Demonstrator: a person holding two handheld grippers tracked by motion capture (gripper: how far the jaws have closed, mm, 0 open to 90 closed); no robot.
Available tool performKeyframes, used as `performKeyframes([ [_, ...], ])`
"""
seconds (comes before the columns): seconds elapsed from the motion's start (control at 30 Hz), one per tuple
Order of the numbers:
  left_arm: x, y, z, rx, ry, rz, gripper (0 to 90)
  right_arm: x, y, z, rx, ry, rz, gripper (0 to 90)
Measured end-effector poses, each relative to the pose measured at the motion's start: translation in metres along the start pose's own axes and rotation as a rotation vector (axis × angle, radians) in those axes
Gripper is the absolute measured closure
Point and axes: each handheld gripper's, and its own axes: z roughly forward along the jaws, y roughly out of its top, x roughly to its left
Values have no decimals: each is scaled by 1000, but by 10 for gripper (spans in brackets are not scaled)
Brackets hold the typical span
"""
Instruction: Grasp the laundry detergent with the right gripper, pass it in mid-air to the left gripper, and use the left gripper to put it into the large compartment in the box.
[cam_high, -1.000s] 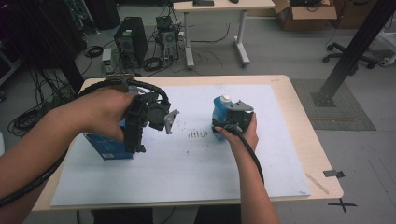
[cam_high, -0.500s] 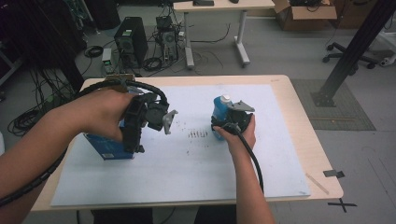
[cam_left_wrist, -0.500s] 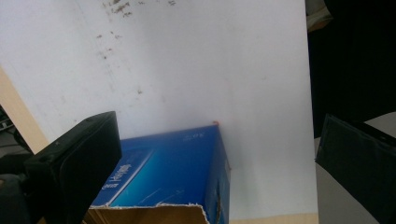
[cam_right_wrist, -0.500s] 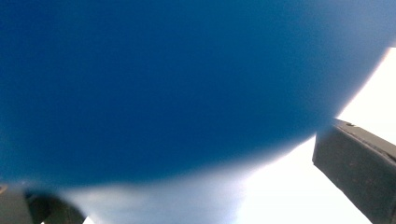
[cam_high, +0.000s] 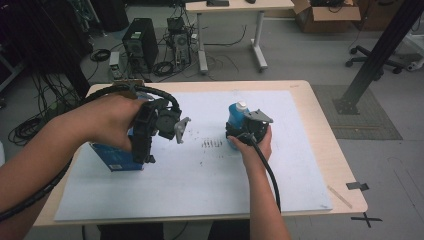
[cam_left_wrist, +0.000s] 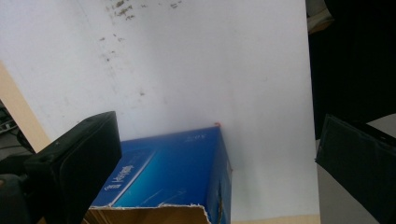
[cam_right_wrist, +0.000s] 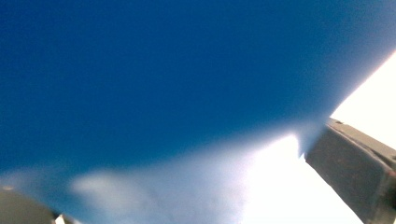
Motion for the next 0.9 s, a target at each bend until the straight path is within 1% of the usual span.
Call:
performKeyframes([
  [0.03,0,0,1,-2,3,-2,4,0,-1,0,-3,-7,0,102],
  [0.23,1,-1,0,-5,2,-2,4,1,-2,1,-14,-13,-4,136],
  [0.57,1,-1,-1,-6,5,-5,4,4,-3,1,-37,-1,-4,210],
  [0.67,1,-1,-1,-4,6,-4,4,6,-3,0,-49,8,-13,263],
  [0.73,1,-2,0,-8,6,-4,4,6,-3,-2,-60,5,-22,292],
  [0.77,1,-2,0,-8,6,-4,4,6,-3,-2,-60,5,-22,292],
  [0.8,1,-2,0,-7,5,-3,4,7,-4,-2,-62,14,-23,326],
  [0.83,1,-2,1,-8,6,-4,4,7,-4,-2,-65,11,-28,341],
  [0.87,1,-2,1,-7,6,-4,4,7,-5,-2,-68,19,-29,363],
  [0.9,1,-2,1,-7,6,-4,4,7,-5,-2,-68,19,-29,363],
])
